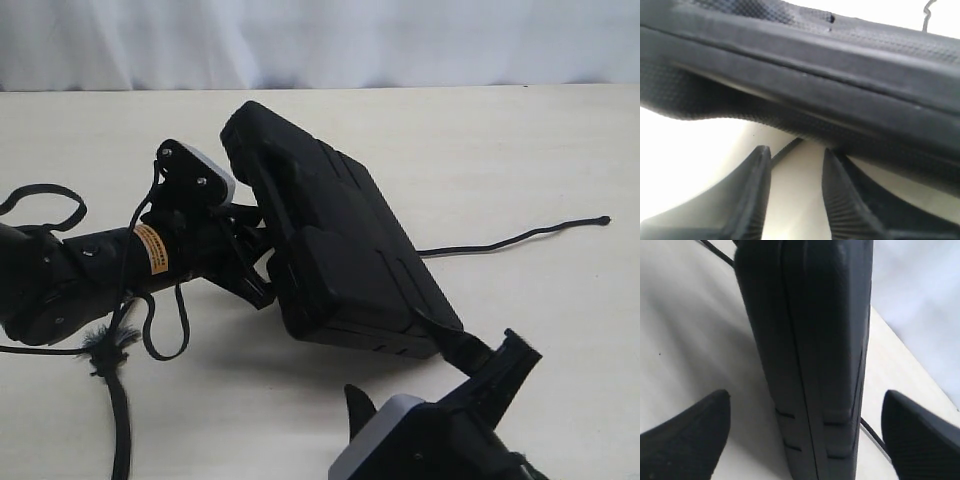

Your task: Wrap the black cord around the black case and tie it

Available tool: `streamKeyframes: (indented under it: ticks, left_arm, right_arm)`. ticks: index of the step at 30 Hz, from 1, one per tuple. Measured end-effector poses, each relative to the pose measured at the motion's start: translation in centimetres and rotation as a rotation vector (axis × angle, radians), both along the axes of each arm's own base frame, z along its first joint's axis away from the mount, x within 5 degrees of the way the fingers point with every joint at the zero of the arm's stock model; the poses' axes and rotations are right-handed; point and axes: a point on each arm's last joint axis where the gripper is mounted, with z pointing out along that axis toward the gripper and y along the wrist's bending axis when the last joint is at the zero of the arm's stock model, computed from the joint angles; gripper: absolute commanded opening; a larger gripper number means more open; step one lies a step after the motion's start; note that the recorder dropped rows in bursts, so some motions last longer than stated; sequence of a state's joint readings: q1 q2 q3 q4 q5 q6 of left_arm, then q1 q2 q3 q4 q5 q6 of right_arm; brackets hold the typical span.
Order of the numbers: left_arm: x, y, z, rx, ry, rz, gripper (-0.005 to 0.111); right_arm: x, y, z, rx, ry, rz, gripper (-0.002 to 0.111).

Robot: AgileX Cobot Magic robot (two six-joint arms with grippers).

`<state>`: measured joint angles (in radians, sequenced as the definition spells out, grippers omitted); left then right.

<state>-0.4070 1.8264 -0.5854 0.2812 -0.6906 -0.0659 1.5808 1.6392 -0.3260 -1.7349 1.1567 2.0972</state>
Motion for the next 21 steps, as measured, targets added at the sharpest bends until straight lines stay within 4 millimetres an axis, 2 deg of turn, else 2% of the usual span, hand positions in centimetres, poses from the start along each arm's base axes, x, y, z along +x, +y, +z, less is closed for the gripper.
streamKeyframes:
  ticks: [4, 8, 14, 21]
  left_arm:
    - [0.0, 0.0, 0.0, -0.001, 0.001, 0.001, 0.035]
    - [0.0, 0.0, 0.0, -0.002, 0.003, 0.002, 0.035]
    - [0.0, 0.0, 0.0, -0.002, 0.004, 0.0, 0.035]
    - [-0.1, -0.1, 0.0, 0.003, 0.001, -0.014, 0.035]
  right_arm:
    - [0.1, 1.2, -0.6, -0.027, -0.04, -0.008, 0.077]
    - [0.6, 1.4, -1.7, -0.071, -0.042, -0.029, 0.077]
    - [2.8, 2.0, -2.2, -0.07, -0.038, -0.13, 0.077]
    - [5.3, 3.5, -1.9, -0.046, -0.052, -0.214, 0.077]
